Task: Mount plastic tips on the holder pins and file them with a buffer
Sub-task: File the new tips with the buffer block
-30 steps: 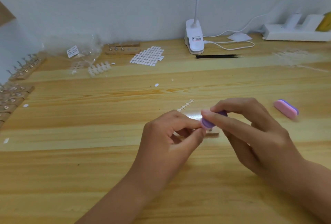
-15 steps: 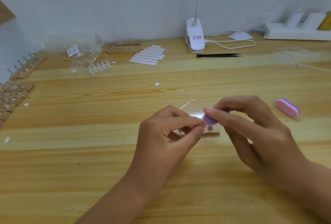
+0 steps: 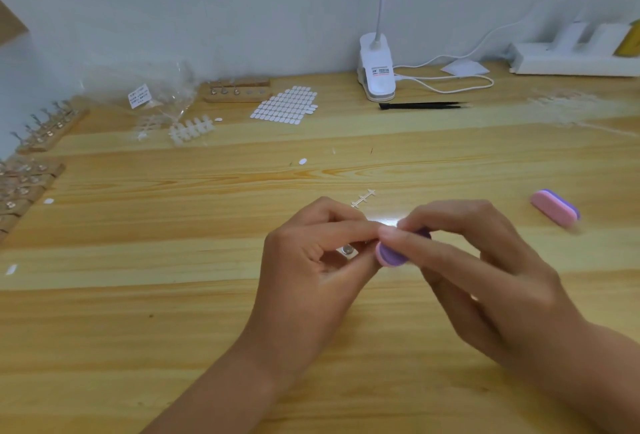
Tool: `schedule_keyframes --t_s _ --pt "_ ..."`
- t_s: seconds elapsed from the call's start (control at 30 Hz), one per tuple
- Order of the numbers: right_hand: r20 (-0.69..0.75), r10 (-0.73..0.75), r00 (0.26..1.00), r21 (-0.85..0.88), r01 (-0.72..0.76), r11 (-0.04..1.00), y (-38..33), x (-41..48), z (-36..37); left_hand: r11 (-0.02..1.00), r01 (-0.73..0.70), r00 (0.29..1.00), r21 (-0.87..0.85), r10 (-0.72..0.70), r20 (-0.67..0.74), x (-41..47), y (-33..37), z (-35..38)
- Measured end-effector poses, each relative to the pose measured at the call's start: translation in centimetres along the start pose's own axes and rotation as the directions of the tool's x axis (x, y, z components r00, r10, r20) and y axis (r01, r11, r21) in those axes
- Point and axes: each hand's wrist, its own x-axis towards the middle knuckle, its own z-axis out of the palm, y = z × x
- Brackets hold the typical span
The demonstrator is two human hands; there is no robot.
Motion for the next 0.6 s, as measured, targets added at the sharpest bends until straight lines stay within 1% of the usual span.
schedule_keyframes --t_s 0.1,0.13,0.23,0.3,0.37,0.43,0.5,0.6 --pt "-0.02 0.107 0.994 -0.025 -0.108 0.994 0.8 0.1 -0.3 1.0 0.011 1.0 0.022 -0.011 -0.004 0.0 0.0 0.0" --pt "-0.034 0.122 0.992 -0.018 -0.123 0.992 0.8 0.1 -0.4 1.0 0.014 1.0 0.016 -0.014 -0.003 0.0 0.0 0.0" --pt "-0.042 0.055 0.998 0.017 -0.054 0.998 -0.1 0.1 -0.1 1.0 -0.011 1.0 -0.014 0.011 -0.007 0.0 0.0 0.0" --pt "-0.029 0.026 0.999 -0.004 -0.026 1.0 -0.1 0.1 0.0 1.0 -0.014 1.0 -0.021 0.014 -0.011 0.0 0.0 0.0" --pt "-0.05 0.091 0.995 -0.041 -0.093 0.995 0.7 0.2 -0.2 0.999 0.02 1.0 -0.048 -0.02 -0.007 0.0 0.0 -0.1" --pt "-0.097 0.145 0.985 -0.059 -0.151 0.987 1.1 0.3 -0.6 0.988 0.082 0.997 -0.132 -0.082 0.0 0.0 -0.1 -0.2" --pt "-0.137 0.123 0.983 -0.03 -0.128 0.991 0.8 0.3 -0.6 0.965 0.135 0.991 -0.223 -0.137 0.006 0.0 0.0 -0.2" --pt "-0.115 0.031 0.993 0.017 -0.029 0.999 -0.1 -0.1 -0.1 0.958 0.123 0.992 -0.259 -0.114 0.048 -0.1 0.3 0.0"
